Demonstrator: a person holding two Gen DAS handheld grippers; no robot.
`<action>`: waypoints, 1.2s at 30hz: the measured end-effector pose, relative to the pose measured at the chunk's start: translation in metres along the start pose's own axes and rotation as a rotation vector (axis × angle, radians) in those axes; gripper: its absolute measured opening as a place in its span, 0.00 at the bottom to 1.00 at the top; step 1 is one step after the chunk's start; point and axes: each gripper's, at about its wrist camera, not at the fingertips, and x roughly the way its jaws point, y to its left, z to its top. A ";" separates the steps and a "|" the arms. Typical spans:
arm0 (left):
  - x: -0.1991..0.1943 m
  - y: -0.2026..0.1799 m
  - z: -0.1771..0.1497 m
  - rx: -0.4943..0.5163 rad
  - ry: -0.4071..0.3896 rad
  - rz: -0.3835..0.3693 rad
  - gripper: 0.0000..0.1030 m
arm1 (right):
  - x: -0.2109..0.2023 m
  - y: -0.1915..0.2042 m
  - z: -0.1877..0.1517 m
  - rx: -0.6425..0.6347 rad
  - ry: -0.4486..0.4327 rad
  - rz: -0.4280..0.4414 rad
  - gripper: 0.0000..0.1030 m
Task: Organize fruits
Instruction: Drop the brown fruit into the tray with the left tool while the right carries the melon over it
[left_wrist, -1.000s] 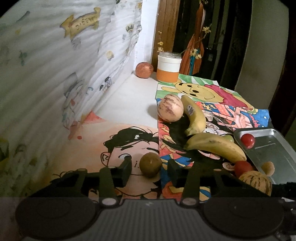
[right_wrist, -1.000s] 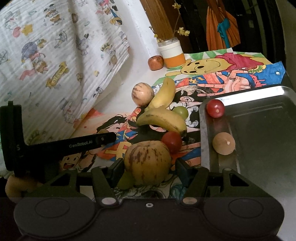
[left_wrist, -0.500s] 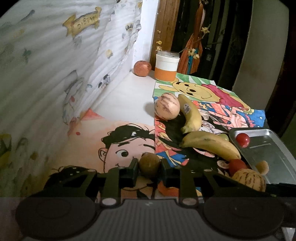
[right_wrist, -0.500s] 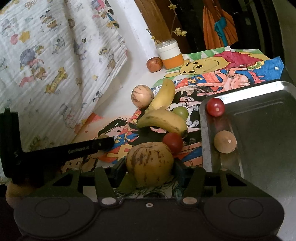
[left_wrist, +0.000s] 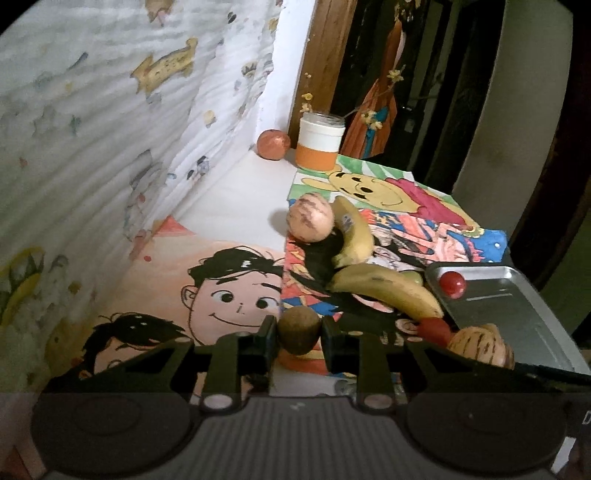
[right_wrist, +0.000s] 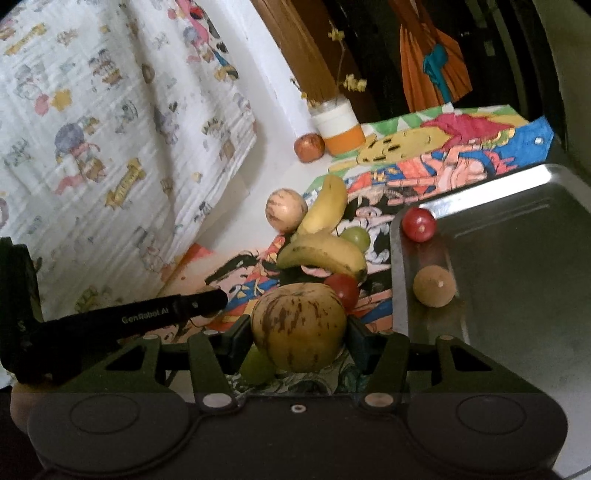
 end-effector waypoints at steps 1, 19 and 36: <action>-0.002 -0.002 0.000 0.001 -0.002 -0.003 0.27 | -0.004 -0.001 0.001 0.003 -0.009 0.002 0.55; -0.016 -0.079 -0.015 0.023 -0.007 -0.148 0.27 | -0.073 -0.056 0.027 -0.001 -0.117 -0.071 0.55; 0.003 -0.150 -0.031 0.099 0.057 -0.275 0.28 | -0.055 -0.105 0.079 -0.198 -0.048 -0.090 0.55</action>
